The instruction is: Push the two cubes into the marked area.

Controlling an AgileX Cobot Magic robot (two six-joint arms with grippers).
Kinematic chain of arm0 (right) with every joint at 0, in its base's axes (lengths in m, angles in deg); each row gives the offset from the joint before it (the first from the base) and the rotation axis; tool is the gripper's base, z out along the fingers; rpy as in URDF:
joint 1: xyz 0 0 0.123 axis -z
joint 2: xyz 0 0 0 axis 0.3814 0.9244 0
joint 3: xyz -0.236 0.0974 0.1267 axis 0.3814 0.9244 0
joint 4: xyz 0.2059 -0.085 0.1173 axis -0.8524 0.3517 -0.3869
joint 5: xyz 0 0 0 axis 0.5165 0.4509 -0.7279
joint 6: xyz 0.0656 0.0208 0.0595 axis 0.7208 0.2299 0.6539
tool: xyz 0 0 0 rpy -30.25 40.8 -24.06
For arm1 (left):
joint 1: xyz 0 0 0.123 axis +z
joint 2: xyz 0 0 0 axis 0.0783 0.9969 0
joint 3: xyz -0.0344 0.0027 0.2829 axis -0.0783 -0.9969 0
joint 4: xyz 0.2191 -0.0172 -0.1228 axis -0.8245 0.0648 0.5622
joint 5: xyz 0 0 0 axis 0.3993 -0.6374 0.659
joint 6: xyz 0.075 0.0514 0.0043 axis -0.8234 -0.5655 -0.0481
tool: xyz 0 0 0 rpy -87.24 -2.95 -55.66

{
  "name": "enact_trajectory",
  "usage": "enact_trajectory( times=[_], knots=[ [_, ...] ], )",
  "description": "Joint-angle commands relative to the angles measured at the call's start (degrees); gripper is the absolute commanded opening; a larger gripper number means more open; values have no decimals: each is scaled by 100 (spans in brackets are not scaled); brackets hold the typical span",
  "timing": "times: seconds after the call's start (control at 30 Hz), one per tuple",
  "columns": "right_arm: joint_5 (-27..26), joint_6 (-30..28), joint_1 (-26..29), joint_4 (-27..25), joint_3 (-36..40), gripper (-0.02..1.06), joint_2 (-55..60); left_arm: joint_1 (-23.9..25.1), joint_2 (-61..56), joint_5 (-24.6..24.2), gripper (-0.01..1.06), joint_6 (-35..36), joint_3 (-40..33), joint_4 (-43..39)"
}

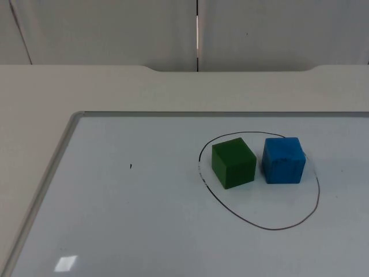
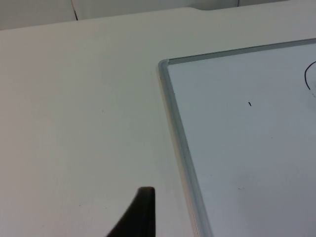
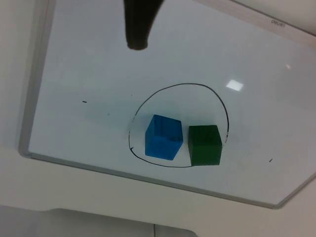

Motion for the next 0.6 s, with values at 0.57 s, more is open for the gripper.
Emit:
enact_trajectory(
  times=[0.57],
  knots=[
    [-21,14,19,7,49,105,-21,16,-22,58,105,43,-31,-23]
  ],
)
